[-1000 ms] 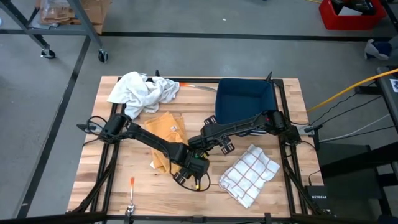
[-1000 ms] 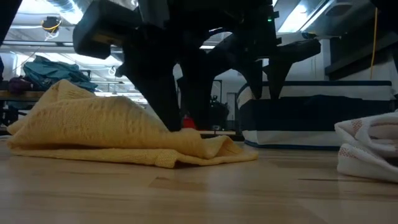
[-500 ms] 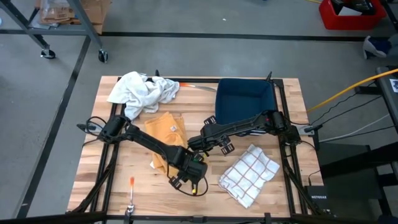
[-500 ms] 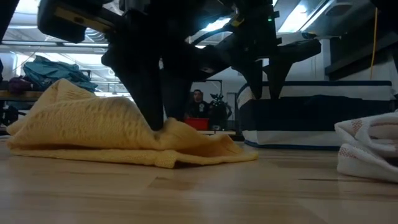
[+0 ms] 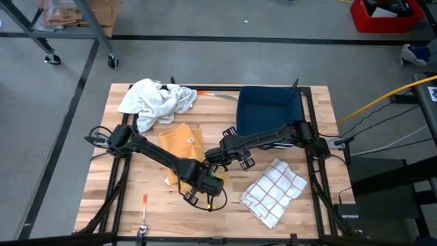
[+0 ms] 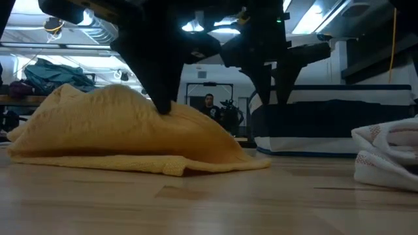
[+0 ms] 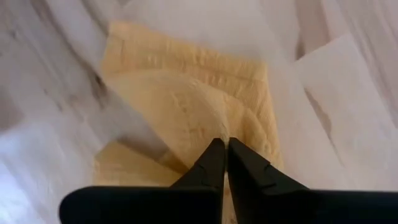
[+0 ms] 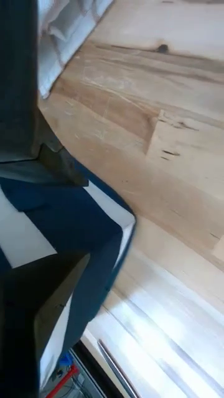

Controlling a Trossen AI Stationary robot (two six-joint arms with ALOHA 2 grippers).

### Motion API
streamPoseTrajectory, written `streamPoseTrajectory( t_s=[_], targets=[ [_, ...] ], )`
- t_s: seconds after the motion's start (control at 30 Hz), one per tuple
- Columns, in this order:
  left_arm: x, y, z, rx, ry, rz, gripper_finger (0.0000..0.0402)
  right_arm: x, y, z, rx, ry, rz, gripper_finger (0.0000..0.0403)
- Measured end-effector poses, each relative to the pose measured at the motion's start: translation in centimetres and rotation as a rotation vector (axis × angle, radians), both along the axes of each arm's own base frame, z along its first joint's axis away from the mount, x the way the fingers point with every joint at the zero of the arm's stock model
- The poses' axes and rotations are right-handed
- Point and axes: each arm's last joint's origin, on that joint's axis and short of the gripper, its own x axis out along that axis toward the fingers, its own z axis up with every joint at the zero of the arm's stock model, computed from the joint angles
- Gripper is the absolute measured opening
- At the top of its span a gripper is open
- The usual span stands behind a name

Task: Fold towel
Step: Fold the yellow towel

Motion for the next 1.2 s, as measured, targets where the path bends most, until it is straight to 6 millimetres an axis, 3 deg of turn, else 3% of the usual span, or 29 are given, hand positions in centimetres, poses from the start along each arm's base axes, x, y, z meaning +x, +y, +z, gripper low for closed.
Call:
streamPoseTrajectory(
  t_s=[0.4, 0.6, 0.83, 1.0, 1.2],
  targets=[
    [-2.6, 0.2, 0.5, 0.082, 0.163, 0.198, 0.0002, 0.0, -0.7, 0.6, -0.113, -0.013, -0.003, 0.0182],
    [-3.9, 0.2, 2.4, 0.164, 0.091, 0.299, 0.0001, 0.1, -1.6, 0.7, -0.105, -0.01, -0.03, 0.0182],
    [-6.0, 1.5, 4.6, 0.317, 0.058, 0.448, 0.0, 0.1, -2.6, 0.7, -0.112, -0.011, -0.08, 0.0182],
    [-7.2, 2.3, 4.9, 0.451, 0.109, 0.504, 0.0, -0.1, -2.8, 0.7, -0.093, -0.003, -0.112, 0.0182],
    [-8.0, 2.9, 3.6, 0.557, 0.115, 0.559, 0.0, -0.1, -2.6, 0.6, -0.044, 0.008, -0.128, 0.0182]
  ],
)
